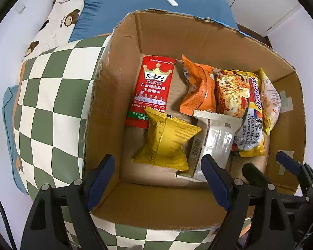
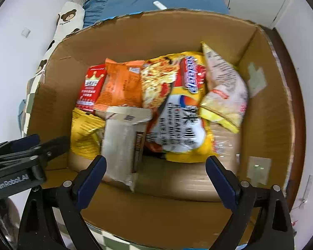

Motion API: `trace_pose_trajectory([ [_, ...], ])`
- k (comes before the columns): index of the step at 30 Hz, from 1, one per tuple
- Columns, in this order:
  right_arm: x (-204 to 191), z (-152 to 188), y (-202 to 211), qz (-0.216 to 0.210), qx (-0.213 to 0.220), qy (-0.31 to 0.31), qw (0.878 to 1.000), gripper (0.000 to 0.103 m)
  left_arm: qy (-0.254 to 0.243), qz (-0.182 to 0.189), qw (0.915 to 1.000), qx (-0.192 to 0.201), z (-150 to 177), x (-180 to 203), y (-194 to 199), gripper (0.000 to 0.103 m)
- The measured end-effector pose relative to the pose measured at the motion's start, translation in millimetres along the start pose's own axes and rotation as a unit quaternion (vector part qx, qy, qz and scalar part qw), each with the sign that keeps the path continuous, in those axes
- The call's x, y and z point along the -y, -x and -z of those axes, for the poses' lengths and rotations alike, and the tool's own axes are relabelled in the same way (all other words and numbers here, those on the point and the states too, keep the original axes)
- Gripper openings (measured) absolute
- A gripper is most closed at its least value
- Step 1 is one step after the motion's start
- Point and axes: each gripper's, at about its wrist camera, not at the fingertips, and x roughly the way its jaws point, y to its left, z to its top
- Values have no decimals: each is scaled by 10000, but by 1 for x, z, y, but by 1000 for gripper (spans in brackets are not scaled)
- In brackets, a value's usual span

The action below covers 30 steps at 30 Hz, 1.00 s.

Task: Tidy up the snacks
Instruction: 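Carry both items into the box and open both tools, then lift both tools out of the box back toward the remaining snacks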

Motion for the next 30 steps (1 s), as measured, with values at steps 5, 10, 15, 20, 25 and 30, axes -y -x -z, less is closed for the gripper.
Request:
trace_pose_trajectory([
  [5,13,13,17,34,197,27,9998,98,-90,-59,9997,229,12,10,11,84],
  [10,24,25,37,67,461,50,9989,98,-180,-46,9982,570,25,19,30,84],
  [15,27,46,62,140,859,82,9962,98,-310,-62,9936,1086,47,23,58,84],
  [20,25,75,92,219,1328,80,9909,98,-300,55,9853,1683,76,16,92,84],
  [25,19,109,126,314,1738,80,9842,98,-415,5,9741,2223,108,8,122,84],
  [30,8,144,162,426,2182,124,9749,98,-583,-80,9634,2614,142,4,143,84],
])
